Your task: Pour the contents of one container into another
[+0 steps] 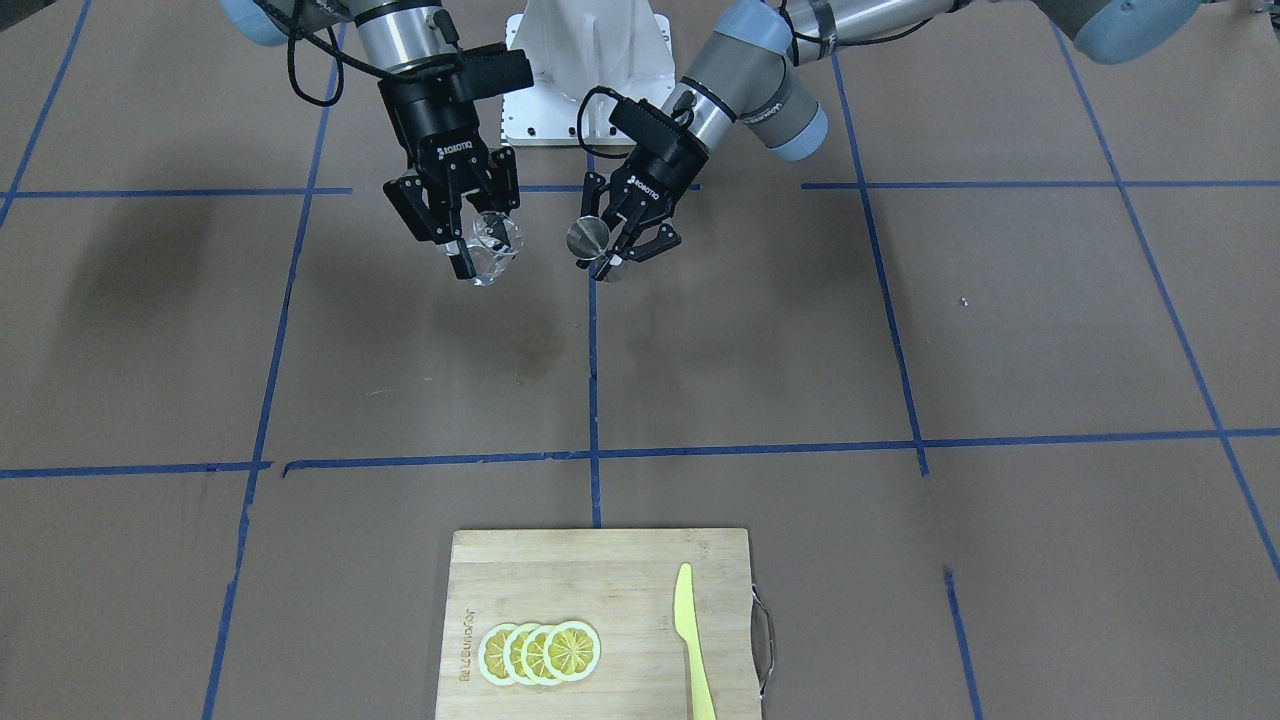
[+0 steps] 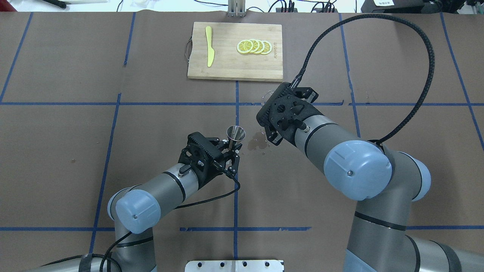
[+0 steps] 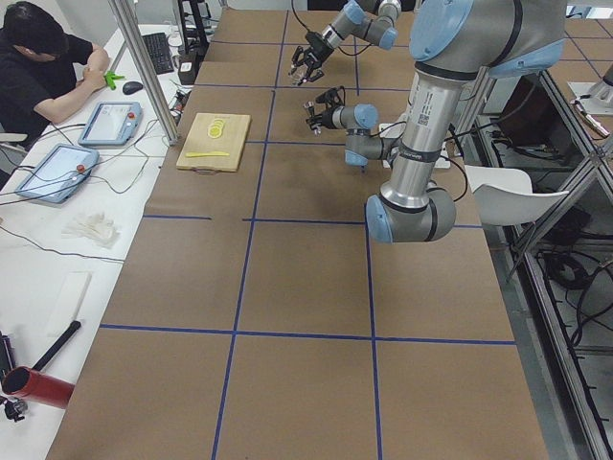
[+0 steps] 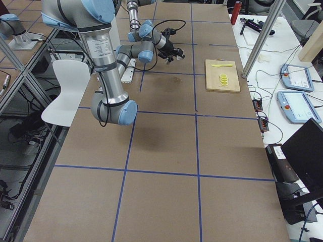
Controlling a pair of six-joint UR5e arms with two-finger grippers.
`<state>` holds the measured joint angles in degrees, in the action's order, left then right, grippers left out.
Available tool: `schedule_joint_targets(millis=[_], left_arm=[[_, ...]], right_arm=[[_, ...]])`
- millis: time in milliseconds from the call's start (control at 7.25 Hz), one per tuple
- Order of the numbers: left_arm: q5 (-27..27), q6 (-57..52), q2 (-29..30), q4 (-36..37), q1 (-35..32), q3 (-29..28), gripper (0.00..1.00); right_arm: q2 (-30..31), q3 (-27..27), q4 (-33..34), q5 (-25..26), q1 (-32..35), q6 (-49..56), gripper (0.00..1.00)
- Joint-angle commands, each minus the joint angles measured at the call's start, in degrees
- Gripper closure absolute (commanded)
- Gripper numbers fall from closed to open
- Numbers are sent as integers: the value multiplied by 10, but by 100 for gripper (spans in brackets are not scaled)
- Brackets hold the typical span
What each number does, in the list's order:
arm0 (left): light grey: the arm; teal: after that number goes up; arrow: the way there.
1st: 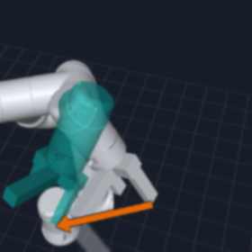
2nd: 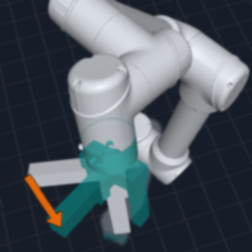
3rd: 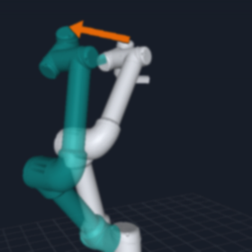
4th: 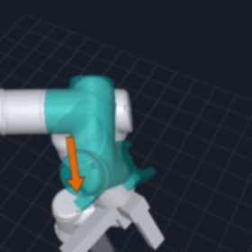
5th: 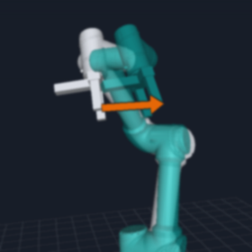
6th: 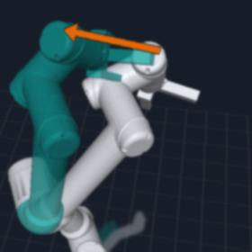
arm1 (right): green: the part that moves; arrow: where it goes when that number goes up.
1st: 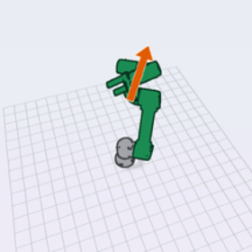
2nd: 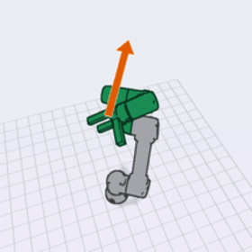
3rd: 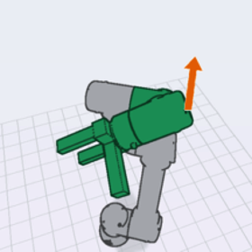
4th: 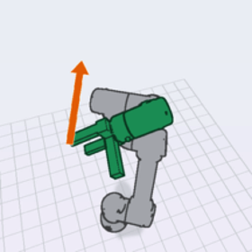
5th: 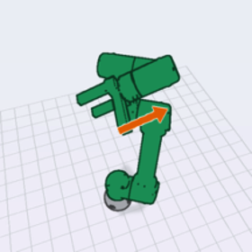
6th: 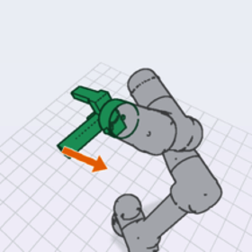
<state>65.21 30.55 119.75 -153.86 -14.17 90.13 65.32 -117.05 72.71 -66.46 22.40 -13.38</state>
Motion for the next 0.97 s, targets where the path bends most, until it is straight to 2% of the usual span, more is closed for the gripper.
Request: schedule_joint_targets(millis=[0,414,828], left_arm=[[0,0,13,8,-2,-9,100],[1,0,24,8,-2,-13,100],[1,0,25,8,-2,-14,100]], right_arm=[[-26,2,42,1,0,31,100],[-27,6,45,11,-2,67,100],[-46,4,80,15,-10,79,100]])
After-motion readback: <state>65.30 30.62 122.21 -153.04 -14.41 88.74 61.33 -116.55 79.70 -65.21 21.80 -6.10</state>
